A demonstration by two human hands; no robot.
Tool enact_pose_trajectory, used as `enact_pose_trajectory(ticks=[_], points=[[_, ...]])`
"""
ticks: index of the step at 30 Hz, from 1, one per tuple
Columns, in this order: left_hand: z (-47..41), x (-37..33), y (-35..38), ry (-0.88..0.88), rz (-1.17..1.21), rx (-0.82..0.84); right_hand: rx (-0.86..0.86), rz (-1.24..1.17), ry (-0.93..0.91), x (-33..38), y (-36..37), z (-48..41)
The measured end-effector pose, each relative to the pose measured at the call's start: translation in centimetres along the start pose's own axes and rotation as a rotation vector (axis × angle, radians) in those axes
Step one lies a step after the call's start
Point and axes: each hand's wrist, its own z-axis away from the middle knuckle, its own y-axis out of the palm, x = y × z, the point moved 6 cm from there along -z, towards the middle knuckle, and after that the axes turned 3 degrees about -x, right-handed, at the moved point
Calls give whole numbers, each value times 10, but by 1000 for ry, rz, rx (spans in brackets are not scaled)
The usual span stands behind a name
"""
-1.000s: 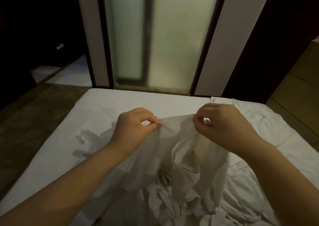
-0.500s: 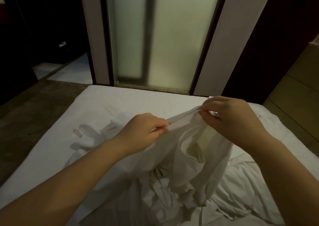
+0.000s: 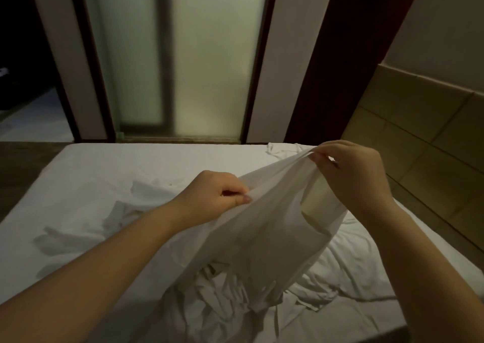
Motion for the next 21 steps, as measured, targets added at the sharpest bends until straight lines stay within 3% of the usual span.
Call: enact_pose_trajectory(ticks=[4, 8, 15, 21], points=[[0, 12, 9, -74, 80, 13, -26, -11, 25, 6, 1, 2], [3, 24, 11, -75, 50, -44, -17, -9, 61, 11, 2, 1], [13, 40, 21, -74, 7, 15, -23, -3, 53, 19, 7, 2], [15, 55, -2, -245, 227, -303, 27, 39, 104, 6, 11, 4]])
